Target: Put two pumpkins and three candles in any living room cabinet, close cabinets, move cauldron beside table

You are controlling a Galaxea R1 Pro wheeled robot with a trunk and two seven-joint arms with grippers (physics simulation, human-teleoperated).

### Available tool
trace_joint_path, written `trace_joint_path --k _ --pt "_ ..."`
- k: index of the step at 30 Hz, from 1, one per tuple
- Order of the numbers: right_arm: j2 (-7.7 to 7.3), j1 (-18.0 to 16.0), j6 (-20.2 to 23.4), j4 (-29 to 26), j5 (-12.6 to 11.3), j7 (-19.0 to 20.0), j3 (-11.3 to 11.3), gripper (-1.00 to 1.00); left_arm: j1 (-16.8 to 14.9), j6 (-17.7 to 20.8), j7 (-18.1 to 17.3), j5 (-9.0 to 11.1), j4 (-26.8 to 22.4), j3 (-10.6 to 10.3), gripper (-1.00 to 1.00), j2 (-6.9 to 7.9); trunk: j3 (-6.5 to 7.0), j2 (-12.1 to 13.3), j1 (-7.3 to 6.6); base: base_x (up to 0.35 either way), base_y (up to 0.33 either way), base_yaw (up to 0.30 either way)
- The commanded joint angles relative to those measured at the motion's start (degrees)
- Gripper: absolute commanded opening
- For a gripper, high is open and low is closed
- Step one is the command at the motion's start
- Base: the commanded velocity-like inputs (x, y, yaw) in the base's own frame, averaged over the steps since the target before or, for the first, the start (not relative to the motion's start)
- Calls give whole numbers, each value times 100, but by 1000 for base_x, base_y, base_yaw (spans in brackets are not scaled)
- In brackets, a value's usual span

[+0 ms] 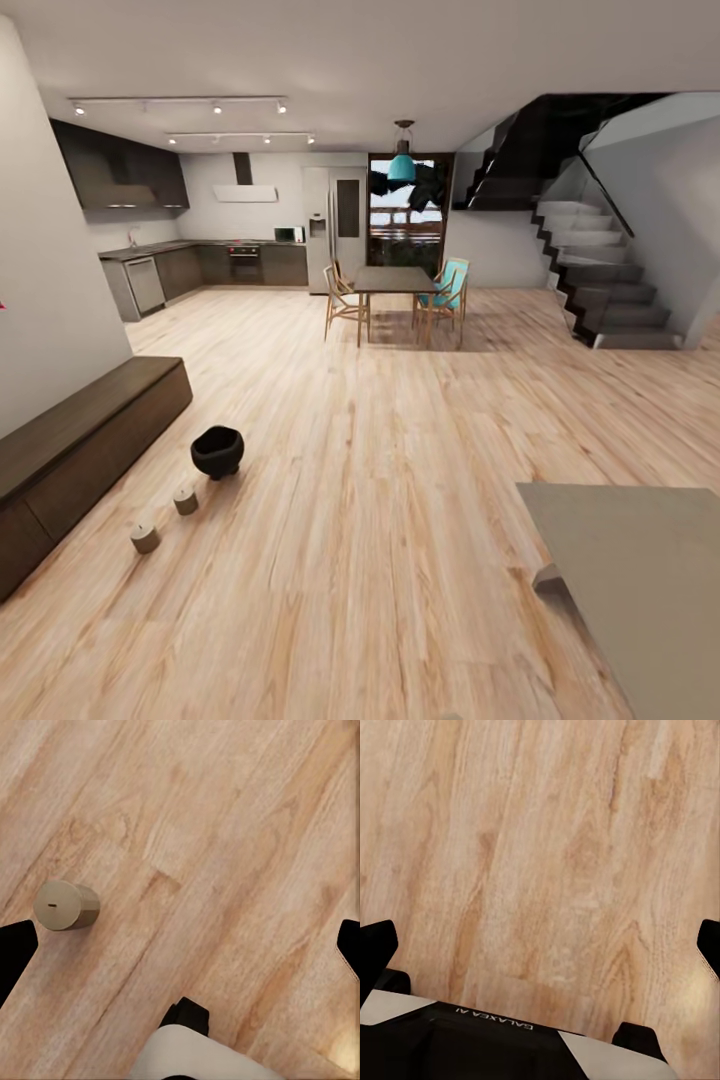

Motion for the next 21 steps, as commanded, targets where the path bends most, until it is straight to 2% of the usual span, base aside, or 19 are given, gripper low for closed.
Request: trace_joint_path --k 1,21 --pt "0 0 0 0 0 0 1 100 0 0 0 0 -1 0 100 1 0 0 0 255 0 0" --pt "0 0 0 -5 0 0 0 100 0 -16 0 0 0 0 100 2 0 0 0 267 0 0"
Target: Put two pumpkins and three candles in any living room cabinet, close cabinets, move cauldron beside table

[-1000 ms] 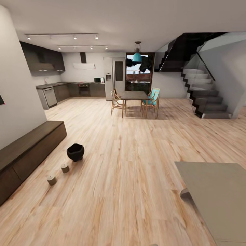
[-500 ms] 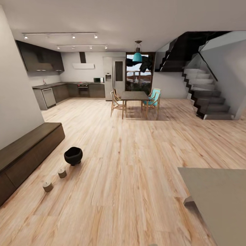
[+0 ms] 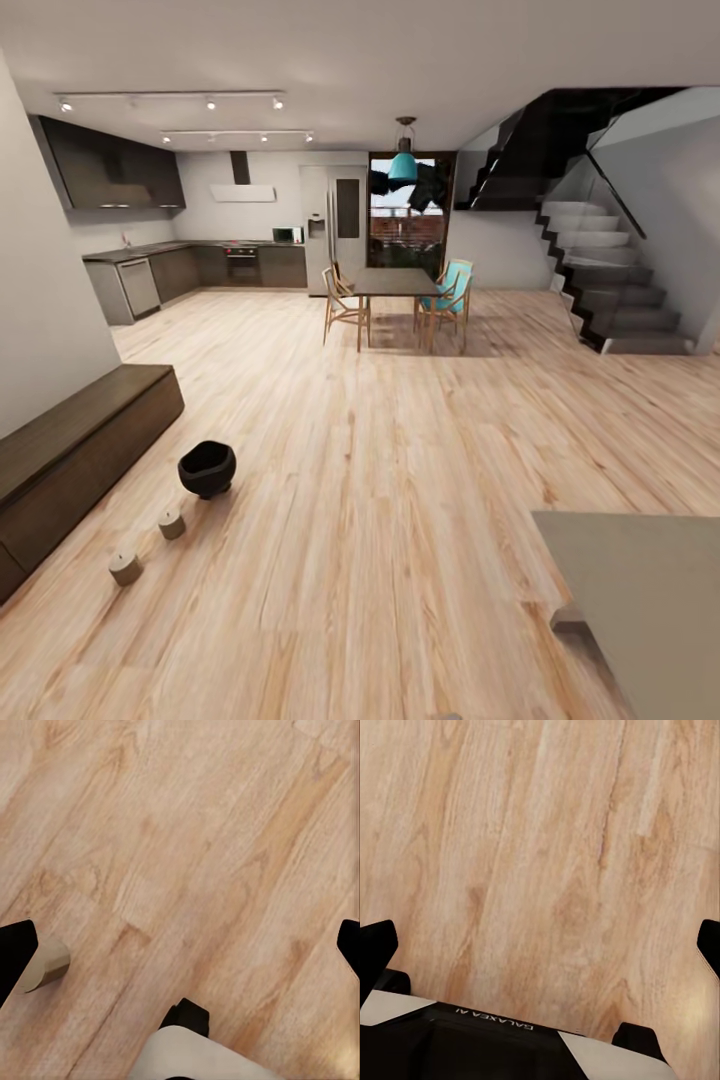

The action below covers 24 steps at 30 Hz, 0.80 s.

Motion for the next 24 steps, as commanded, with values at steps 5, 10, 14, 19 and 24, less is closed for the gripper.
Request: trace_joint_path --k 5,10,14,19,24 --pt "0 -1 0 3 0 0 -1 100 0 -9 0 0 2 0 100 0 0 0 0 270 0 0" --pt "0 0 0 4 0 0 0 100 0 -10 0 0 0 0 100 -1 0 0 0 270 0 0" --pt "0 0 0 3 0 0 1 100 2 -10 0 0 1 0 100 -1 0 0 0 270 0 0" --pt "0 0 0 3 0 0 1 100 0 -10 0 0 3 0 100 -5 0 0 0 270 0 0" --pt "0 0 0 5 0 0 2 100 0 -10 0 0 5 0 100 -7 0 0 0 270 0 0"
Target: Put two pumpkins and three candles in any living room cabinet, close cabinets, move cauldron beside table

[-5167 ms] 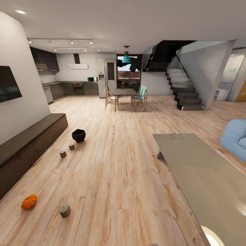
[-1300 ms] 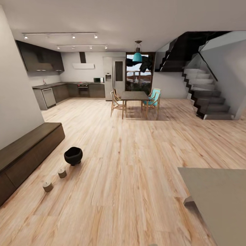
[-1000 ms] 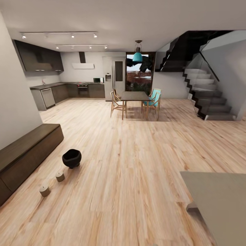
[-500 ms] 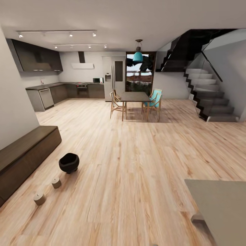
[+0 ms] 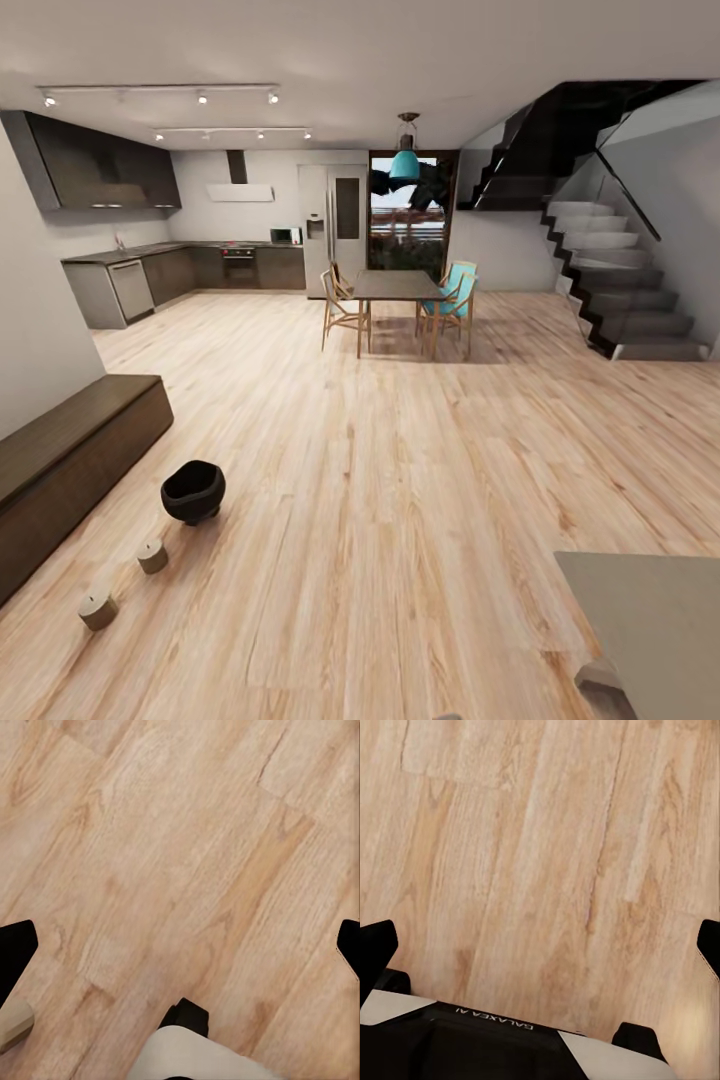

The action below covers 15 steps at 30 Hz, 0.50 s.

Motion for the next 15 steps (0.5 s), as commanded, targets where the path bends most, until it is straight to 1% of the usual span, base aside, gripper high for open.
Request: trace_joint_path --k 1,15 --pt "0 -1 0 0 0 0 0 100 0 0 0 0 0 0 100 0 0 0 0 270 0 0" --pt "0 0 0 -2 0 0 -3 100 -1 0 0 0 0 0 100 2 0 0 0 270 0 0"
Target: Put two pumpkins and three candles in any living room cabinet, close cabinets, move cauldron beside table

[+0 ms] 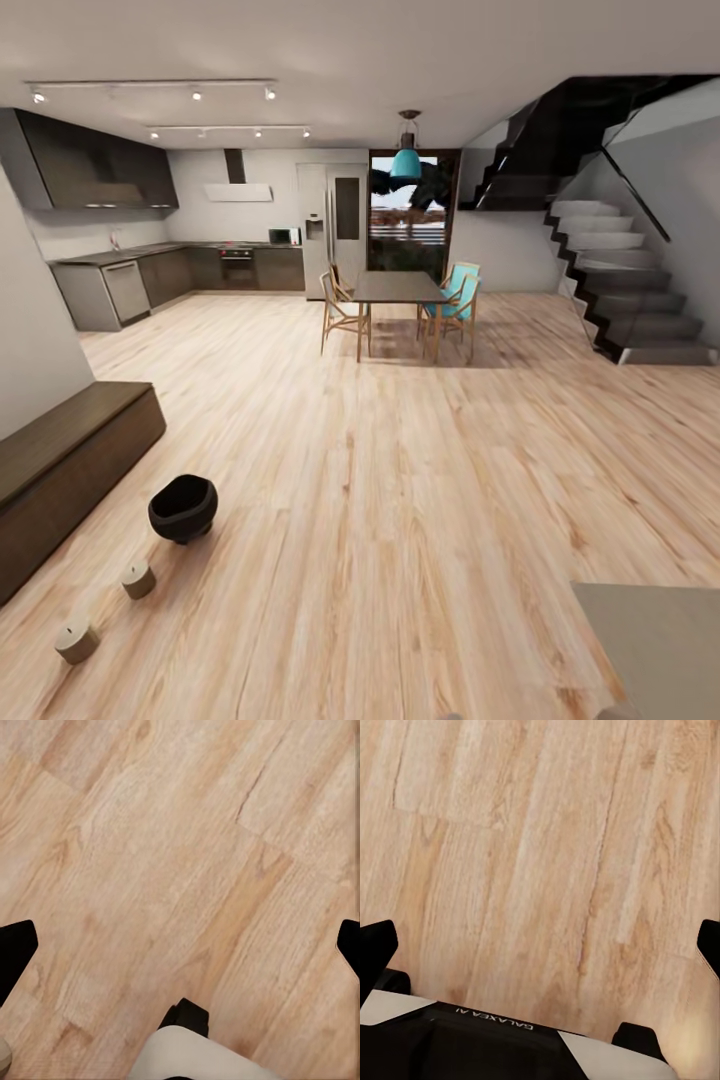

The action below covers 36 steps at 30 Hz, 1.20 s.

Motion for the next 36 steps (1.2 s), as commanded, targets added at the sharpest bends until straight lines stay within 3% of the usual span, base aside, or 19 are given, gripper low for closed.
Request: trace_joint_path --k 1,36 --pt "0 0 0 -1 0 0 0 100 0 0 0 0 0 0 100 -1 0 0 0 270 0 0" --pt "0 0 0 2 0 0 3 100 0 0 0 0 0 0 100 -2 0 0 0 270 0 6"
